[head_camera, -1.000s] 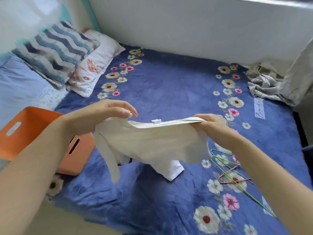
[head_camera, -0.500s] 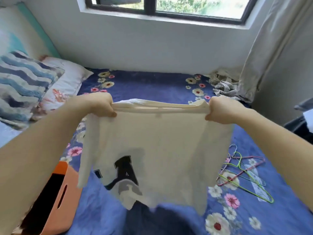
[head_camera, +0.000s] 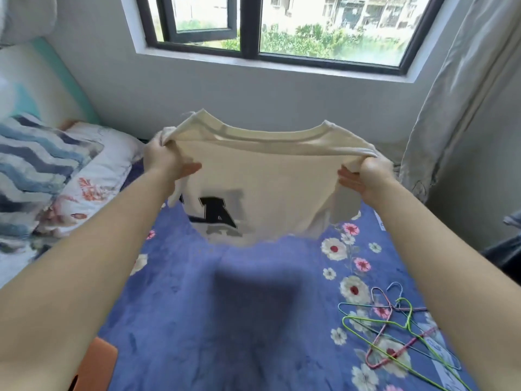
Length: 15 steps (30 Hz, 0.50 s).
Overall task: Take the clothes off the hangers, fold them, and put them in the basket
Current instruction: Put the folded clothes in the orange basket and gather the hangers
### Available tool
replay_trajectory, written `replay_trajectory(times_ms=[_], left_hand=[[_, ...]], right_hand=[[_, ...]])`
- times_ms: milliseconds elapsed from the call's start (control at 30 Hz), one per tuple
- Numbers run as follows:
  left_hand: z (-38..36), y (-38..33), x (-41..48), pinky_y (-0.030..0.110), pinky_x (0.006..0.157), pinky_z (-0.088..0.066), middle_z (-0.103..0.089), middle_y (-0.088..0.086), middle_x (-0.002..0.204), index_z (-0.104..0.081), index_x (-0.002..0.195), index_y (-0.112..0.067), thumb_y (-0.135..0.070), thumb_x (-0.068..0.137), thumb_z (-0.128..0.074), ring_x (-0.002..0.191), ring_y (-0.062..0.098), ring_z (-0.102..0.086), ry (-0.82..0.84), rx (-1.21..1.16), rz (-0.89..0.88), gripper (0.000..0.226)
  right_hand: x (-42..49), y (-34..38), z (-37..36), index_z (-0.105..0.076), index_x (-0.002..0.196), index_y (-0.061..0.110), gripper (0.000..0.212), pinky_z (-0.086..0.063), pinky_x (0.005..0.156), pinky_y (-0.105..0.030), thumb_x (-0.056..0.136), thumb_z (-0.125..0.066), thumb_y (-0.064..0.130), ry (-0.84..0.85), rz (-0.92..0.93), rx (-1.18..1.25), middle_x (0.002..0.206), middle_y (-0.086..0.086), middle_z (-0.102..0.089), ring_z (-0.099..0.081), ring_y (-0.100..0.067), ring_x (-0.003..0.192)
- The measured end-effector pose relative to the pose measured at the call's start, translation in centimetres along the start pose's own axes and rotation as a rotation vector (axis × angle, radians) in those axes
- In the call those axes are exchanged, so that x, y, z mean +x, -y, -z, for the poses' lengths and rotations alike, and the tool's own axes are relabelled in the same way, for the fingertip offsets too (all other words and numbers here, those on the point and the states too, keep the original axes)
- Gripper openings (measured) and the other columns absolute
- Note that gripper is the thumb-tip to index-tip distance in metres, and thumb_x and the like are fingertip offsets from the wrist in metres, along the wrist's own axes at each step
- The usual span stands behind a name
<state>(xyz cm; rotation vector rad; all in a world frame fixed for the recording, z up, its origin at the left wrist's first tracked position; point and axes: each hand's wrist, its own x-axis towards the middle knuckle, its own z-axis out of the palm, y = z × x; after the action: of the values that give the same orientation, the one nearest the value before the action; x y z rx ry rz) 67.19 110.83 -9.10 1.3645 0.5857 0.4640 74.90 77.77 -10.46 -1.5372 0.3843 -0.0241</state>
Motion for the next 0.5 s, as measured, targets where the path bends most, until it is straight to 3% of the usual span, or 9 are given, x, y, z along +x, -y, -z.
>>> replay_trajectory(times_ms=[67,133,233,333,400,500], left_hand=[[-0.4,0.8,-0.1,0.033,0.068,-0.053,-0.057,0.000,0.090,-0.050,0.078,-0.024,0.001,0.089,-0.037,0.080,0.025,-0.059,-0.031,-0.062,-0.125,0.030],[0.2,2.7,-0.2,0.033,0.067,-0.045,-0.052,-0.004,0.078,-0.051,0.073,-0.026,-0.006,0.078,-0.041,0.071,0.016,-0.047,-0.066,-0.036,-0.240,0.023],[2.5,7.6,-0.7,0.037,0.072,-0.040,-0.054,-0.010,0.076,-0.055,0.074,-0.030,-0.009,0.075,-0.039,0.074,0.013,-0.044,-0.118,0.127,-0.341,0.026],[5.1,13.0,-2.7,0.036,0.089,-0.043,-0.064,0.001,0.105,-0.062,0.108,-0.017,-0.007,0.089,-0.035,0.096,0.020,-0.056,-0.153,0.321,-0.359,0.034],[7.1,16.5,-4.5,0.021,0.085,-0.038,-0.060,0.007,0.119,-0.058,0.123,-0.006,-0.002,0.097,-0.036,0.103,0.021,-0.053,-0.175,0.430,-0.318,0.034],[10.4,22.3,-7.1,0.028,0.077,-0.035,-0.062,0.019,0.117,-0.058,0.119,0.000,0.004,0.095,-0.036,0.101,0.033,-0.055,-0.171,0.568,-0.256,0.033]], right_hand=[[0.5,-0.9,0.3,-0.067,0.093,0.031,0.032,-0.048,0.069,-0.034,0.082,-0.039,0.020,-0.124,0.267,-0.145,0.080,0.008,-0.061,-0.056,-0.017,0.074],[0.2,-2.5,1.0,-0.066,0.086,0.026,0.024,-0.043,0.070,-0.032,0.079,-0.043,0.025,-0.152,0.421,-0.309,0.074,0.012,-0.058,-0.050,-0.014,0.076],[-0.8,-6.3,2.8,-0.063,0.092,0.018,0.019,-0.045,0.071,-0.036,0.086,-0.045,0.014,-0.121,0.473,-0.449,0.083,0.000,-0.064,-0.054,-0.022,0.080],[-1.9,-10.9,4.4,-0.060,0.089,0.012,0.026,-0.039,0.066,-0.039,0.080,-0.037,0.019,-0.088,0.465,-0.630,0.083,-0.009,-0.062,-0.052,-0.030,0.079],[-3.0,-14.8,5.2,-0.061,0.088,0.009,0.031,-0.037,0.066,-0.039,0.075,-0.035,0.020,-0.058,0.451,-0.720,0.086,-0.013,-0.063,-0.054,-0.034,0.080],[-5.1,-21.0,6.3,-0.062,0.087,0.008,0.026,-0.025,0.062,-0.033,0.077,-0.039,0.016,0.019,0.409,-0.823,0.087,-0.012,-0.061,-0.054,-0.035,0.083]])
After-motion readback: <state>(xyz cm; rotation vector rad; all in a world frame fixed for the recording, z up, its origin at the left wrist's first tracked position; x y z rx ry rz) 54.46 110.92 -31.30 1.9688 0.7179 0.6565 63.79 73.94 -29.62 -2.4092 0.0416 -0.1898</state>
